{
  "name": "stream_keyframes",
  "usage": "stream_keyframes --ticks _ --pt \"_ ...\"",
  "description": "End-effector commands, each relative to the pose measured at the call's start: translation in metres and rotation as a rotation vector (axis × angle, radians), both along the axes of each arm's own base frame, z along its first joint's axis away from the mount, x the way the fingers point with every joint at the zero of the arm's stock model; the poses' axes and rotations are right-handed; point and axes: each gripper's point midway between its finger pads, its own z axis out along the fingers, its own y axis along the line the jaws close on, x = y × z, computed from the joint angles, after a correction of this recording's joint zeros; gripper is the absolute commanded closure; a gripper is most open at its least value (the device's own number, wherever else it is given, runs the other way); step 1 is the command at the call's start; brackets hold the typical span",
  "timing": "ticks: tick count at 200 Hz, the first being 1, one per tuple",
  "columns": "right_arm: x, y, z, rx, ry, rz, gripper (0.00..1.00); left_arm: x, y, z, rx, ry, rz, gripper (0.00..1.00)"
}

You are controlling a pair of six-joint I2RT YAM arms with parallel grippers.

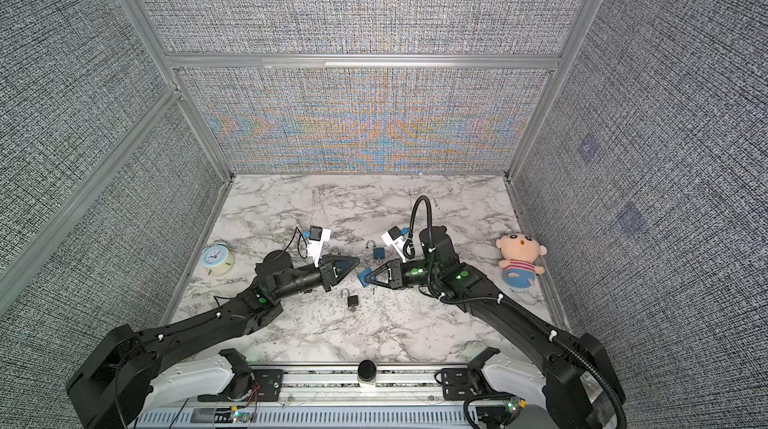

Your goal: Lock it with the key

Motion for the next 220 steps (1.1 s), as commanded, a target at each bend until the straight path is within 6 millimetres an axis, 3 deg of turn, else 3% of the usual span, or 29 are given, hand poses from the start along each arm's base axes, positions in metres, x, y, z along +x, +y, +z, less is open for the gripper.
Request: stream_keyframes --ticks 1,220 --pt "0.03 0.007 0.038 0.086 -0.208 -0.084 1.0 -0.042 -0.011 -0.018 0.044 0.077 -0.212 1.0" --pt "0.058 0.014 0.036 0.079 -0.254 -0.113 1.0 -0.052 -0.014 -0.022 0.023 0.085 -0.207 1.0"
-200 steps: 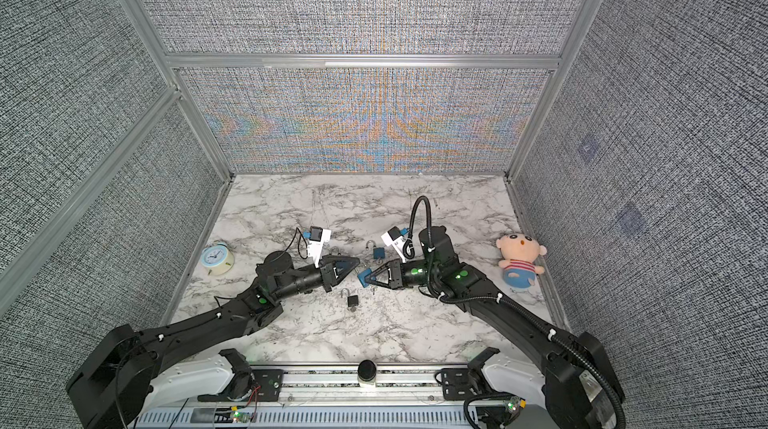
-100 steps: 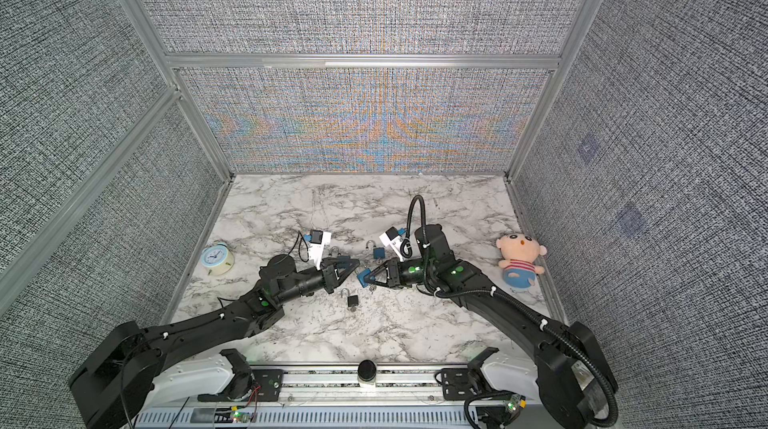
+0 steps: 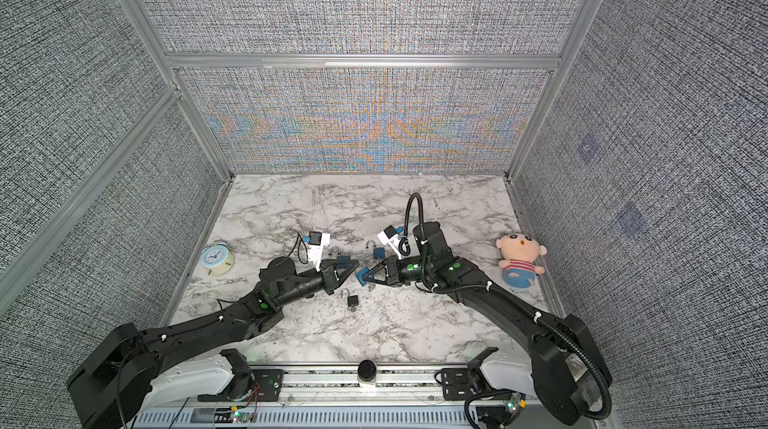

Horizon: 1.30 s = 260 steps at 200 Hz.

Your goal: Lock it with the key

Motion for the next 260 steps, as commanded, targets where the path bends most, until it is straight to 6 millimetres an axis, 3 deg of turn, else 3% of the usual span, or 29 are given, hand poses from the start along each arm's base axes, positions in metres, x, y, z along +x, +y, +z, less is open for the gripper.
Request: stream_keyframes --ticks 1,58,64,84,137,186,260 --pt "0.046 0.007 0.05 0.109 -0.298 -0.133 1.0 -0.055 -0.016 -0.005 -0.002 0.049 -0.291 1.0" --pt "0.028 0.003 0.029 0.083 -0.246 -0.094 1.0 -0.028 -0.002 0.022 0.005 -0.049 -0.138 1.0" --pt "0.026 0.002 0.026 0.081 -0.242 -0.093 1.0 -0.025 0.0 0.026 0.01 -0.064 -0.126 0.91" --pt "0.021 -0.001 0.021 0.078 -0.234 -0.095 1.0 -0.017 0.004 0.037 0.043 -0.097 -0.099 0.78" --pt "0.013 -0.004 0.015 0.086 -0.217 -0.102 1.0 0.0 0.018 0.053 0.013 -0.114 -0.078 0.67" --pt "0.011 0.0 0.021 0.096 -0.223 -0.086 1.0 0.002 0.009 0.047 0.002 -0.09 -0.143 0.58" --pt "0.008 0.004 0.021 0.09 -0.225 -0.067 1.0 0.005 0.007 0.041 -0.017 -0.074 -0.173 0.56"
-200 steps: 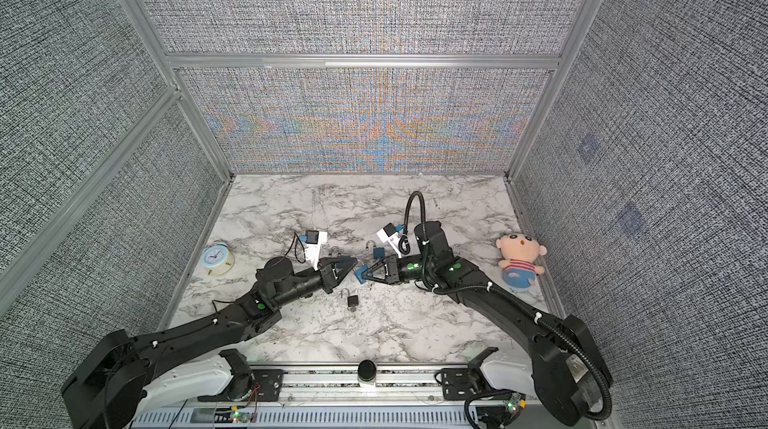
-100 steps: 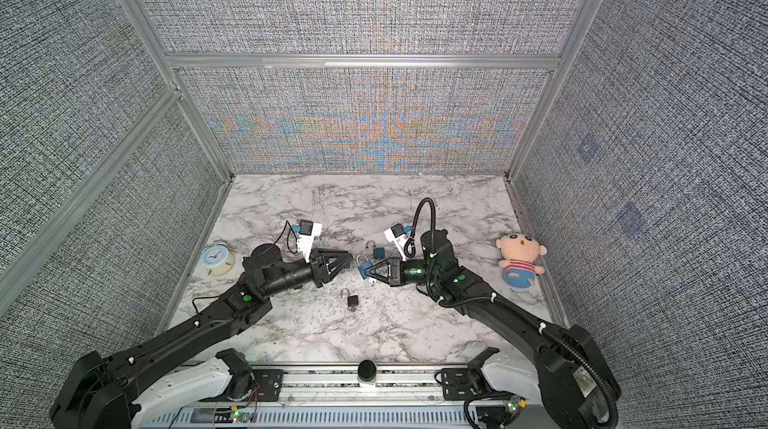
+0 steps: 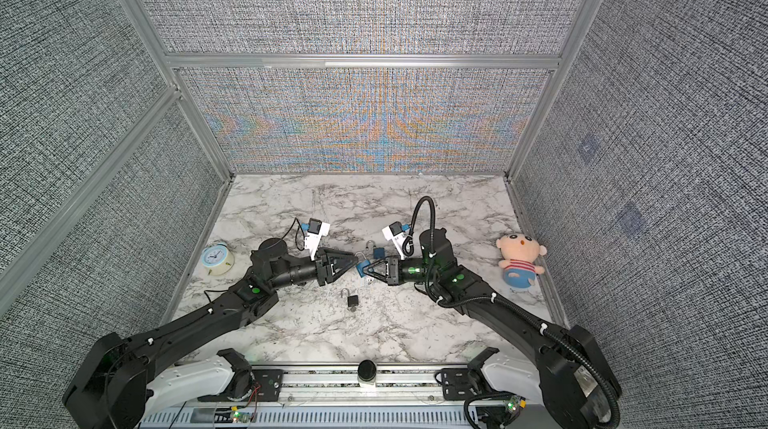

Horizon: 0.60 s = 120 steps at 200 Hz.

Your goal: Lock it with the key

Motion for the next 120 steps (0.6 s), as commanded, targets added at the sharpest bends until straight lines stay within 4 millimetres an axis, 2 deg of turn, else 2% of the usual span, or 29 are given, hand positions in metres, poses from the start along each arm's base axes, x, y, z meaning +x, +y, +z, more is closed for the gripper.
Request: stream_keyframes --ticks 1,40,77,120 --pt "0.001 0.003 0.01 0.02 -0.033 0.011 1.0 -0.002 -0.002 0.01 -0.041 -0.023 -0.033 0.56" --pt "0.001 0.005 0.01 0.021 -0.032 0.016 1.0 -0.002 -0.007 0.007 -0.05 -0.007 -0.06 0.59" --pt "0.0 0.006 0.011 0.019 -0.036 0.021 1.0 -0.001 -0.01 0.006 -0.059 0.004 -0.076 0.69" --pt "0.0 0.006 0.01 0.017 -0.036 0.026 1.0 -0.001 -0.013 0.002 -0.056 0.032 -0.094 0.75"
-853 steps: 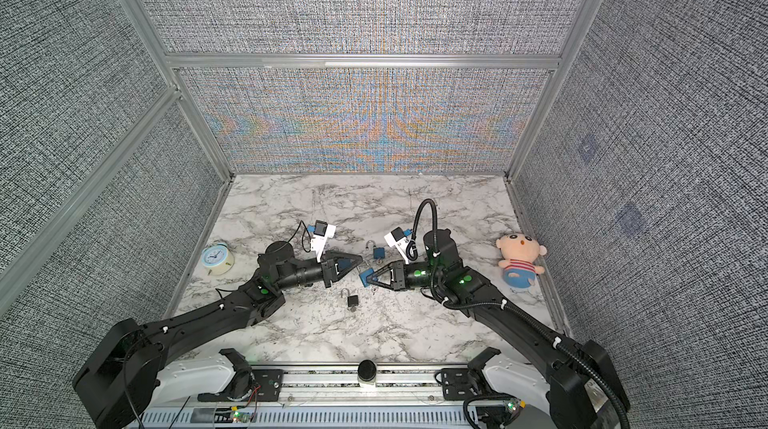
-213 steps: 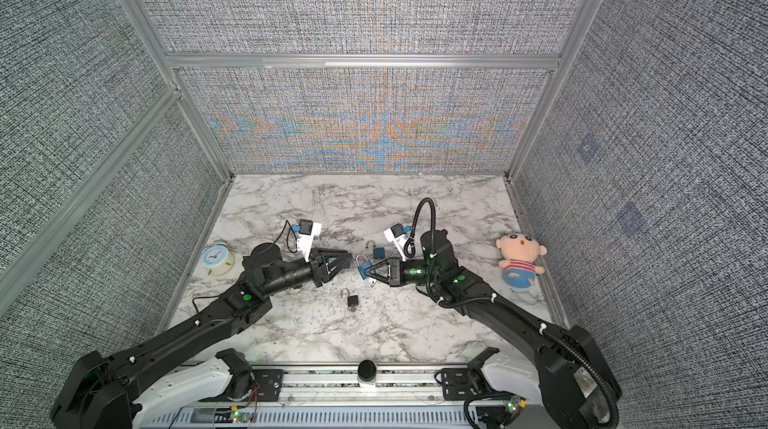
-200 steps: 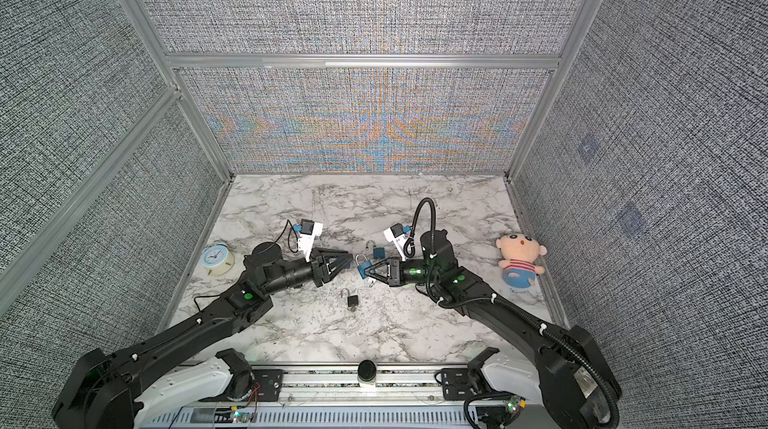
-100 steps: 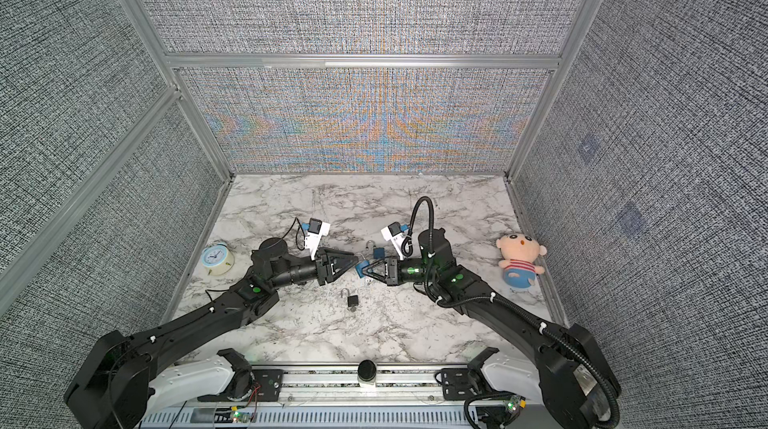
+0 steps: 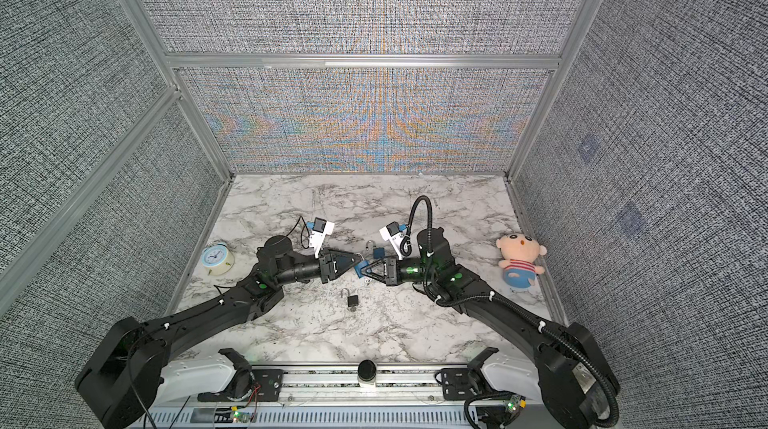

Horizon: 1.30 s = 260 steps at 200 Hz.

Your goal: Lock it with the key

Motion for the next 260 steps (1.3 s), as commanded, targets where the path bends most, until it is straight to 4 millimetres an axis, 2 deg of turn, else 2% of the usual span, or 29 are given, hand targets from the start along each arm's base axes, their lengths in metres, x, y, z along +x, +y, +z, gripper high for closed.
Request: stream_keyframes --ticks 1,36,61,97,104,131,181,221,260 --pt "0.002 0.002 0.009 0.019 -0.034 0.007 1.0 -0.004 -0.004 0.012 -0.038 -0.022 -0.041 0.75" --pt "0.002 0.002 0.008 0.017 -0.033 0.008 1.0 -0.005 -0.009 0.006 -0.031 0.018 -0.073 0.86" --pt "0.002 0.002 0.005 0.011 -0.032 0.004 1.0 -0.008 -0.015 0.002 -0.032 0.029 -0.127 1.0" --pt "0.006 0.002 0.001 0.0 -0.022 -0.004 1.0 -0.007 -0.018 -0.003 -0.064 0.046 -0.142 1.0" --pt "0.007 0.001 0.0 -0.004 -0.023 -0.012 0.92 -0.007 -0.017 -0.001 -0.075 0.034 -0.136 1.0" --pt "0.012 -0.003 -0.002 0.0 -0.033 -0.038 0.73 0.0 -0.015 0.005 -0.078 0.005 -0.089 1.0" --pt "0.014 -0.018 0.007 0.011 -0.056 -0.091 0.61 0.01 -0.009 0.016 -0.075 -0.016 -0.007 1.0" --pt "0.011 -0.032 0.013 0.025 -0.088 -0.144 0.59 0.012 -0.006 0.029 -0.076 -0.02 0.029 1.0" --pt "0.004 -0.032 0.023 0.08 -0.111 -0.13 0.6 0.017 -0.003 0.036 -0.108 0.007 0.065 1.0"
